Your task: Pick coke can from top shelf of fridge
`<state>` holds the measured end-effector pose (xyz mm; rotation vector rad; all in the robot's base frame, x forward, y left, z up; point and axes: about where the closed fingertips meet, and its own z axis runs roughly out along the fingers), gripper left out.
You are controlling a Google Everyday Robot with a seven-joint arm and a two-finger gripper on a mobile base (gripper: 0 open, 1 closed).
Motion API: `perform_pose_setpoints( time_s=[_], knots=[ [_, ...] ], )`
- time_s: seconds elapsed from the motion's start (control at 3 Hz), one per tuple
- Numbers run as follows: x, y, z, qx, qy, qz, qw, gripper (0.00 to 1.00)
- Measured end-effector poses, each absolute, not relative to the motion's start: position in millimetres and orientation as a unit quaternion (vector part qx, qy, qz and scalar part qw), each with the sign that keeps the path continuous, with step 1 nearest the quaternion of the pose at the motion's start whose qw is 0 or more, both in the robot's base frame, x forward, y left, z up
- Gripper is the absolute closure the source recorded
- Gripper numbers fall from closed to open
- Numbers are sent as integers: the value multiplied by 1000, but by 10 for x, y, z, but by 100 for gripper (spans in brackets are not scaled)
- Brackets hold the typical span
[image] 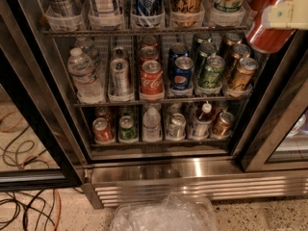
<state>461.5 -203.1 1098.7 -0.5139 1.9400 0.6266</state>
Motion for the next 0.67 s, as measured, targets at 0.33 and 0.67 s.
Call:
perform_pose_setpoints(
  time_s=[0.33,0.67],
  knots=[
    [4496,-1937,11020,-244,783,301,486,100],
    [4476,-1915,11020,-248,782,305,483,100]
  ],
)
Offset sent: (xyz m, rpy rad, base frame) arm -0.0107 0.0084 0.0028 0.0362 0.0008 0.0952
